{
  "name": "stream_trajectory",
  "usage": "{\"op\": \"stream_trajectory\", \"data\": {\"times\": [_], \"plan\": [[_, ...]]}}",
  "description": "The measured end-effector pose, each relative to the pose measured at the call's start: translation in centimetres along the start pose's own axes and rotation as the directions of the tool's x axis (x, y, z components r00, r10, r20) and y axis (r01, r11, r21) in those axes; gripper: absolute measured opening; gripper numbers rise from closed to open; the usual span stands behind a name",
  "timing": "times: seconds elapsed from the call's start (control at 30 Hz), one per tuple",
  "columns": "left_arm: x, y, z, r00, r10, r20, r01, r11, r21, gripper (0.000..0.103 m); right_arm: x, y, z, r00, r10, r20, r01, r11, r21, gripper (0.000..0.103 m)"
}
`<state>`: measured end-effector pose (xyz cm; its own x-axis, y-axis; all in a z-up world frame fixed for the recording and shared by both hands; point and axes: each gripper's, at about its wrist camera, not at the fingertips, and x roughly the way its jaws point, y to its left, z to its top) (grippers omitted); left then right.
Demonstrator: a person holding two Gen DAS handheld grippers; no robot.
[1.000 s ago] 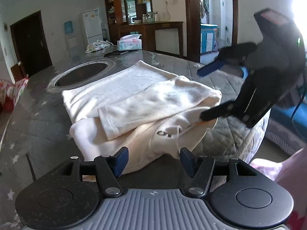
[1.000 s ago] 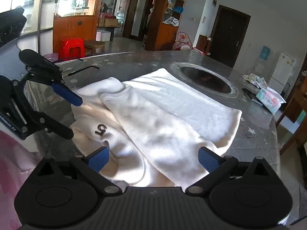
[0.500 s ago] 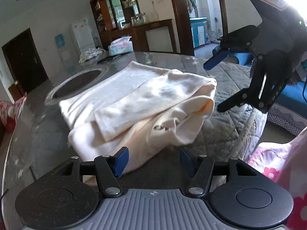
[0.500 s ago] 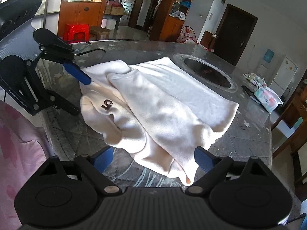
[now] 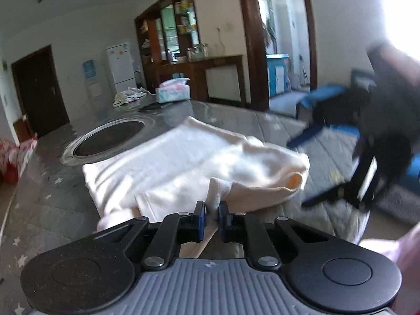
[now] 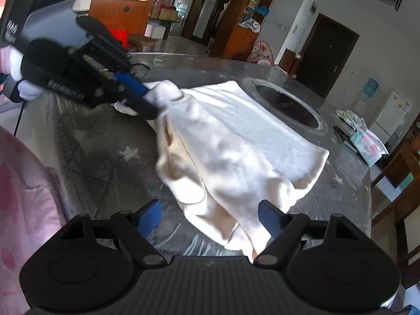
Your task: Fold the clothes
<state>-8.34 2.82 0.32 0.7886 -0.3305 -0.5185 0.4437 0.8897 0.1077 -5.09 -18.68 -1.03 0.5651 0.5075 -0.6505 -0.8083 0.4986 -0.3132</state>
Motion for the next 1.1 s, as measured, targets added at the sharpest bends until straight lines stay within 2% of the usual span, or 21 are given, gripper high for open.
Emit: {"op": "stream_trajectory", "data": {"times": [0.07,0.13,0.17,0.23,0.3,0.37,0.53,0.8,0.87,0.9,1.0,1.1], "plan": [[0.3,0.8,0.8,1.0,-0.02,0.004,0.02,0.999,-0.04,0.011,0.6,-0.2,0.2,1.0,0.002,0.007,-0.002,1.0,0.009,0.072],[0.6,1.2,1.4,1.0,-0.031,0.004,0.031,0.998,-0.055,0.012,1.4,-0.5,0.3,1.0,0.013,0.006,-0.013,0.999,0.029,0.052],[0.7,1.3,1.5,0.999,-0.033,0.001,0.033,0.998,-0.052,0.012,1.8,-0.6,0.4,1.0,0.022,0.004,-0.022,0.999,0.043,0.048],[0.8,1.0,1.2,0.999,-0.029,-0.014,0.029,0.999,-0.025,0.015,2.2,-1.1,0.6,0.999,0.045,0.005,-0.045,0.996,0.078,0.031],[0.7,0.7,0.6,0.999,-0.025,-0.028,0.025,1.0,-0.001,0.016,2.4,-1.5,0.9,0.998,0.057,0.005,-0.057,0.993,0.104,0.025],[0.6,0.3,-0.3,0.999,-0.019,-0.043,0.02,1.0,0.02,0.018,2.4,-2.0,1.1,0.998,0.066,0.004,-0.066,0.989,0.129,0.023],[-0.2,-0.3,-2.0,0.998,0.023,-0.064,-0.019,0.998,0.061,0.044,2.1,-3.0,1.7,0.997,0.077,0.011,-0.077,0.98,0.181,0.017],[-0.3,0.3,-3.5,0.991,0.101,-0.09,-0.09,0.989,0.115,0.044,1.8,-3.5,2.9,0.998,0.052,0.042,-0.06,0.979,0.193,0.016],[-0.2,0.6,-3.6,0.99,0.104,-0.091,-0.094,0.989,0.113,0.04,1.9,-3.6,3.0,0.998,0.046,0.045,-0.054,0.979,0.198,0.016],[-0.1,0.8,-3.6,0.99,0.105,-0.091,-0.095,0.989,0.11,0.029,2.0,-3.6,2.9,0.998,0.043,0.044,-0.051,0.978,0.2,0.016],[-0.3,1.3,-3.4,0.992,0.091,-0.088,-0.085,0.994,0.074,0.014,2.2,-3.5,2.8,0.998,0.042,0.044,-0.05,0.976,0.211,0.013],[-1.1,1.7,-2.9,0.995,0.071,-0.07,-0.069,0.997,0.033,0.01,1.6,-3.2,2.6,0.997,0.039,0.06,-0.051,0.974,0.219,0.01]]}}
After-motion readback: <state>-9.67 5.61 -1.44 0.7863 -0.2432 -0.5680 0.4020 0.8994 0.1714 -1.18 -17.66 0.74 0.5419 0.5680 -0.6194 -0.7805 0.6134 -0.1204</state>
